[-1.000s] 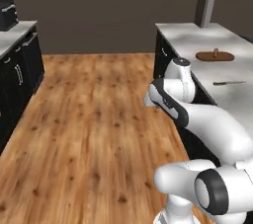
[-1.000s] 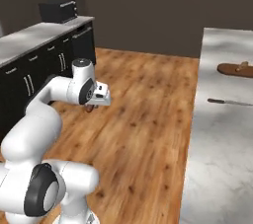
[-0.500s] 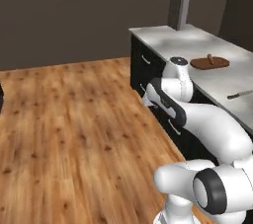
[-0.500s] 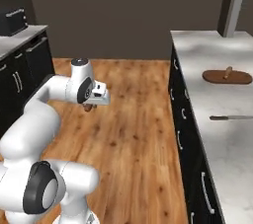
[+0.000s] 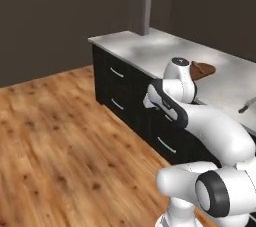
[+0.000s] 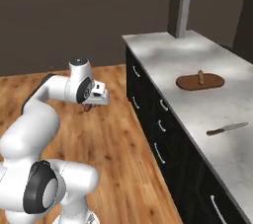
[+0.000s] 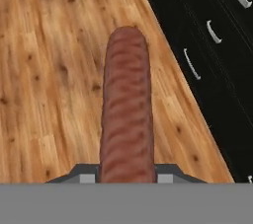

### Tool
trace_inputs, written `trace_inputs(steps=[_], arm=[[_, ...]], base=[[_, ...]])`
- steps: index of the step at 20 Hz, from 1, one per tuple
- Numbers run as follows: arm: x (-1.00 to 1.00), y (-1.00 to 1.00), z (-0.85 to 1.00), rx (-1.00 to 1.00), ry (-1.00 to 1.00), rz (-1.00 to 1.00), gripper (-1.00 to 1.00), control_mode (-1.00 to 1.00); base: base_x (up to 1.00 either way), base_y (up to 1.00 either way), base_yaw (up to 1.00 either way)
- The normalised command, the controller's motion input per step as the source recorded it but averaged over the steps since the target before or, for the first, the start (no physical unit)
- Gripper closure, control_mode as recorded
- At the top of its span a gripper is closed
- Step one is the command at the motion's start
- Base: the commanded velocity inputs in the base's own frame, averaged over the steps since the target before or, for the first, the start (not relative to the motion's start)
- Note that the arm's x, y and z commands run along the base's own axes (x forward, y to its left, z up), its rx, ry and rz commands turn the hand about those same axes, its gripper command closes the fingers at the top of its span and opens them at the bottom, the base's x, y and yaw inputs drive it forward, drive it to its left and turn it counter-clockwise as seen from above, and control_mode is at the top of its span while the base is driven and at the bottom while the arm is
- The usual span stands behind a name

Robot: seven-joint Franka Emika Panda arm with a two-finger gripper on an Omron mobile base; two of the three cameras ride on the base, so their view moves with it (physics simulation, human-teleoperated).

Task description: Retrieve the sausage and cheese from the fridge and place them on the cutting board on the counter.

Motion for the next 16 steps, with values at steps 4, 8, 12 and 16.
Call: trace_inputs(steps=[4, 8, 12, 16], arm=[[0.00, 0.00, 0.00, 0.00, 0.00, 0.00, 1.00, 1.00], [0.00, 0.00, 0.00, 0.00, 0.00, 0.00, 1.00, 1.00], [0.00, 0.00, 0.00, 0.00, 0.00, 0.00, 1.00, 1.00], [0.00, 0.00, 0.00, 0.00, 0.00, 0.00, 1.00, 1.00]], base=[[1.00, 0.86, -0.59], [1.00, 0.89, -0.64], [1.00, 0.83, -0.70], [0.97, 0.89, -0.67]])
